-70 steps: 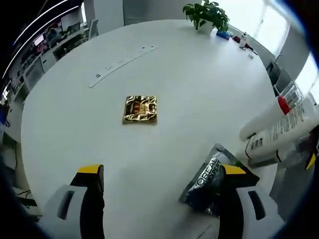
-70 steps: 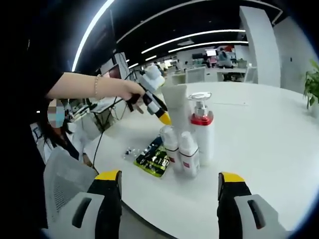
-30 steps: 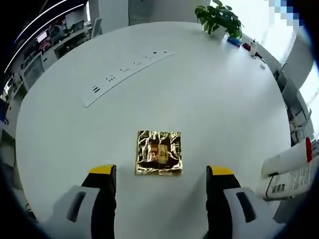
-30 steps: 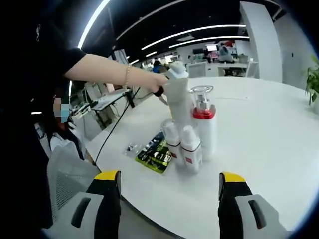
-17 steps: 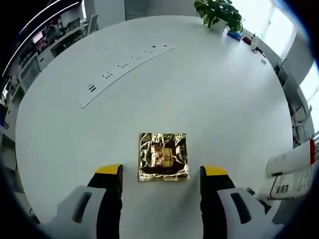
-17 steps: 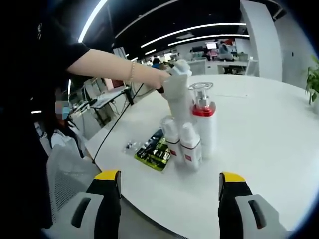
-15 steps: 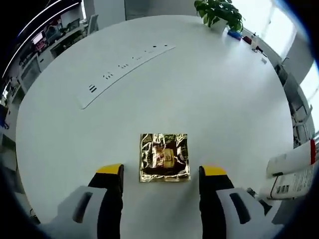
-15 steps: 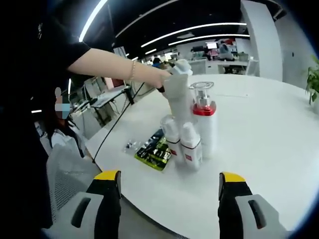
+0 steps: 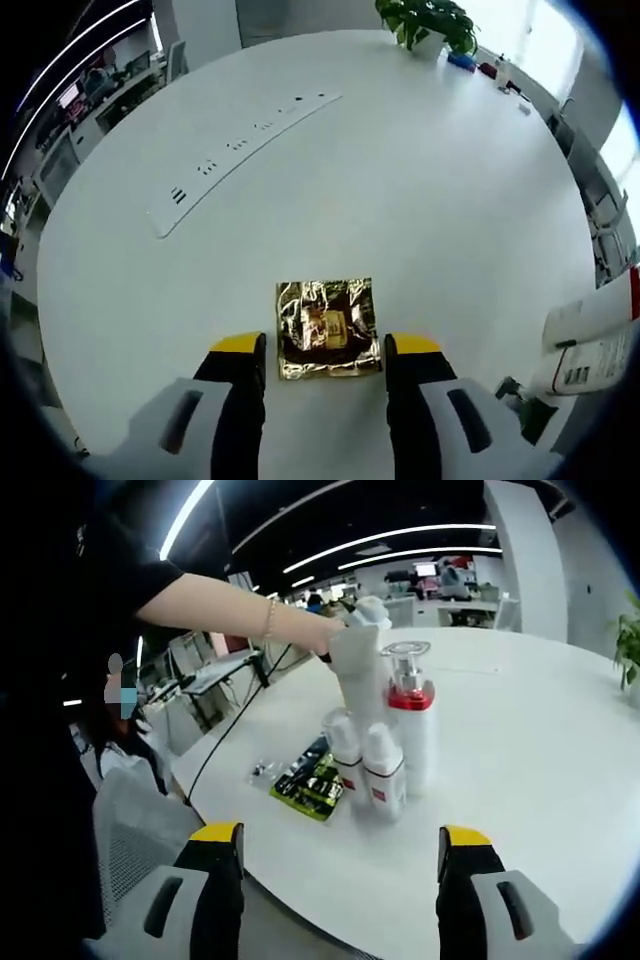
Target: Arrange the skincare products in the storage area until every visible bottle or jar stands upright without overlapping.
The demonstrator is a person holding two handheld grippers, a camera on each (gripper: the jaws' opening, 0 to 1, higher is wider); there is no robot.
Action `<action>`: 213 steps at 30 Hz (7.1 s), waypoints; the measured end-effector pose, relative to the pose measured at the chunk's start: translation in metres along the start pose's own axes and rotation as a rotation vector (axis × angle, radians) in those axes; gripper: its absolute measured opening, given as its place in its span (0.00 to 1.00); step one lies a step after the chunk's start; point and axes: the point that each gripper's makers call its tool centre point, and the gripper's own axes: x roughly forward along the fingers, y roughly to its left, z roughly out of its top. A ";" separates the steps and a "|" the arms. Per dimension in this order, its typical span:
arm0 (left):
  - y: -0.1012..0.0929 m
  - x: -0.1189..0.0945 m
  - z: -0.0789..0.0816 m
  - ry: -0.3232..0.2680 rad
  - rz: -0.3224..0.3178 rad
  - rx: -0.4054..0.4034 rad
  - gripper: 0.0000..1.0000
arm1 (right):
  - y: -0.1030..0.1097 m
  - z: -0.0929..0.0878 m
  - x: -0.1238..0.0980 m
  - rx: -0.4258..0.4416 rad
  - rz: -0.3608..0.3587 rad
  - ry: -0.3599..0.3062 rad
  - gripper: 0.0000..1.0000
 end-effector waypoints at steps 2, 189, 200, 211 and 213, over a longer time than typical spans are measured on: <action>-0.008 -0.005 -0.001 -0.003 0.003 0.000 0.40 | 0.000 0.000 0.000 -0.002 0.001 0.002 0.81; -0.097 -0.197 -0.067 -0.076 -0.114 0.565 0.36 | 0.060 0.082 -0.030 0.273 0.300 -0.257 0.55; -0.138 -0.215 -0.075 -0.104 -0.138 0.642 0.36 | 0.082 0.091 -0.014 0.290 0.365 -0.252 0.46; -0.162 -0.233 -0.084 -0.134 -0.143 0.666 0.36 | 0.084 0.105 0.009 0.365 0.401 -0.246 0.38; -0.168 -0.237 -0.088 -0.136 -0.143 0.671 0.36 | 0.087 0.106 0.011 0.371 0.405 -0.246 0.37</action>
